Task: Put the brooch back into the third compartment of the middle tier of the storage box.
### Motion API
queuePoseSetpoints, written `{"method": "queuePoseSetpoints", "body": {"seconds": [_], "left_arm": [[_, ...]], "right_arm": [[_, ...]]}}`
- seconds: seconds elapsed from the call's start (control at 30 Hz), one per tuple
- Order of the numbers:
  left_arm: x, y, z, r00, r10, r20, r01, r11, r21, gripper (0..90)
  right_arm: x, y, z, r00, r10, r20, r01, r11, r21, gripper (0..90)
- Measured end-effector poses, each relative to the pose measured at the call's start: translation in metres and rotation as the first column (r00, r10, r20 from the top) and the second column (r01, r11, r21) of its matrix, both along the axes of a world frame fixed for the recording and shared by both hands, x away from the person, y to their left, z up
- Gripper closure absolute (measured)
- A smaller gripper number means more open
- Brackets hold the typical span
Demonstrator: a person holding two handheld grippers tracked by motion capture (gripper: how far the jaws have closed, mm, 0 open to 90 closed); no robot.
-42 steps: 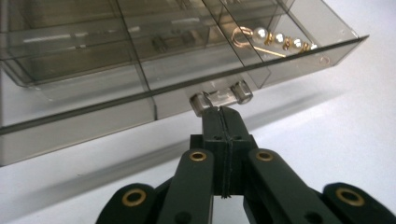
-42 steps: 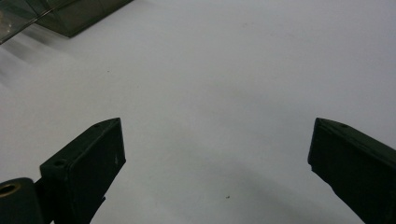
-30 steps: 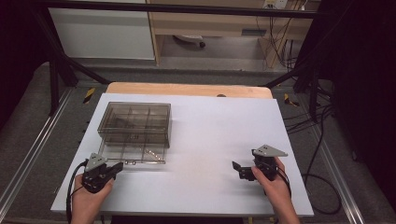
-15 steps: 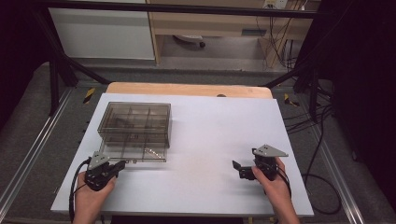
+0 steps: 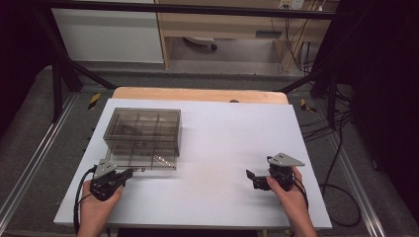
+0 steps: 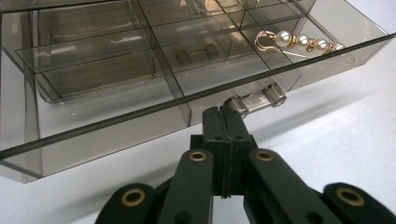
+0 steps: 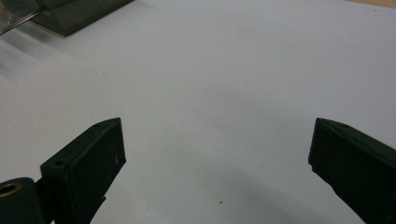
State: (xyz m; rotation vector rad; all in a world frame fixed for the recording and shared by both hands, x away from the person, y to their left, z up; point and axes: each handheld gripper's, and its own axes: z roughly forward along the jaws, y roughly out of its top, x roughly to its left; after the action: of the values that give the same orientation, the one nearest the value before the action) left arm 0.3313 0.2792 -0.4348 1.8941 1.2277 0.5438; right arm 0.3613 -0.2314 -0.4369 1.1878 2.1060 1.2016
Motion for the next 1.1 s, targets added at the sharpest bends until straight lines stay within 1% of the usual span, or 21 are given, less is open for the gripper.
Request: {"method": "queuePoseSetpoints", "body": {"seconds": [0.2,0.23,0.3,0.33,0.4,0.5,0.57,0.63,0.7,0.77,0.87,0.93,1.0,1.1], "left_arm": [[0.0008,-0.0001,-0.0003,1.0,-0.002,0.006,0.002,1.0,-0.004,90.0],[0.0011,-0.0001,-0.0013,0.9999,0.006,0.01,-0.006,0.9999,-0.009,90.0],[0.0024,-0.0001,-0.0035,1.0,0.01,0.001,-0.01,0.9999,-0.008,90.0],[0.0027,0.0,-0.0034,1.0,0.007,0.004,-0.007,0.9999,-0.014,90.0],[0.003,0.0002,-0.0029,0.9998,0.01,0.016,-0.009,0.9999,-0.012,90.0],[0.0038,0.0015,-0.0017,0.9999,0.001,0.014,0.0,0.9999,-0.012,90.0],[0.0031,0.0024,-0.0012,0.9997,0.003,0.023,-0.002,0.9998,-0.018,90.0],[0.0036,0.0027,-0.0014,0.9998,0.0,0.019,0.001,0.9999,-0.014,90.0],[0.0045,0.0027,-0.0013,0.9998,-0.005,0.02,0.005,1.0,-0.008,90.0],[0.0053,0.0021,-0.002,0.9998,-0.003,0.021,0.004,1.0,-0.009,90.0],[0.0054,0.001,-0.0012,0.9995,0.003,0.032,-0.002,1.0,-0.005,90.0],[0.006,0.0008,-0.0016,0.9997,0.002,0.025,-0.001,1.0,-0.009,90.0],[0.0062,0.0014,-0.0019,0.9998,0.001,0.02,-0.001,0.9998,-0.022,90.0],[0.0069,0.0032,-0.002,0.9998,0.002,0.018,-0.001,0.9997,-0.024,90.0]], "right_arm": [[0.0004,-0.0005,0.0001,1.0,-0.006,0.004,0.006,1.0,-0.003,4.4],[0.0007,-0.0009,-0.0001,1.0,-0.006,0.004,0.006,1.0,0.001,4.3],[0.0014,-0.0016,-0.0007,0.9999,-0.012,0.005,0.012,0.9999,0.004,4.3],[0.0021,-0.0019,-0.0009,0.9999,-0.014,0.006,0.014,0.9999,0.006,4.3],[0.0027,-0.0022,-0.0005,0.9998,-0.017,0.012,0.017,0.9997,0.016,4.3],[0.0026,-0.0017,-0.0003,0.9996,-0.015,0.024,0.015,0.9999,0.008,4.3],[0.0019,-0.0009,0.0003,0.9995,-0.008,0.029,0.008,1.0,0.0,4.3],[0.0012,-0.0014,0.0005,0.9995,-0.012,0.029,0.013,0.9999,-0.005,4.3],[0.0014,-0.0022,0.001,0.9994,-0.019,0.031,0.019,0.9998,0.005,4.3],[0.0015,-0.0033,0.0012,0.9991,-0.024,0.036,0.023,0.9997,0.003,4.3],[0.0013,-0.0047,0.0016,0.9988,-0.03,0.039,0.03,0.9995,0.007,4.3],[0.0017,-0.0049,0.0013,0.9987,-0.033,0.038,0.033,0.9995,0.004,4.3],[0.0021,-0.0047,0.0011,0.9989,-0.033,0.033,0.033,0.9994,0.005,4.2],[0.0024,-0.0039,0.0009,0.9989,-0.033,0.033,0.033,0.9994,0.006,4.1]]}}
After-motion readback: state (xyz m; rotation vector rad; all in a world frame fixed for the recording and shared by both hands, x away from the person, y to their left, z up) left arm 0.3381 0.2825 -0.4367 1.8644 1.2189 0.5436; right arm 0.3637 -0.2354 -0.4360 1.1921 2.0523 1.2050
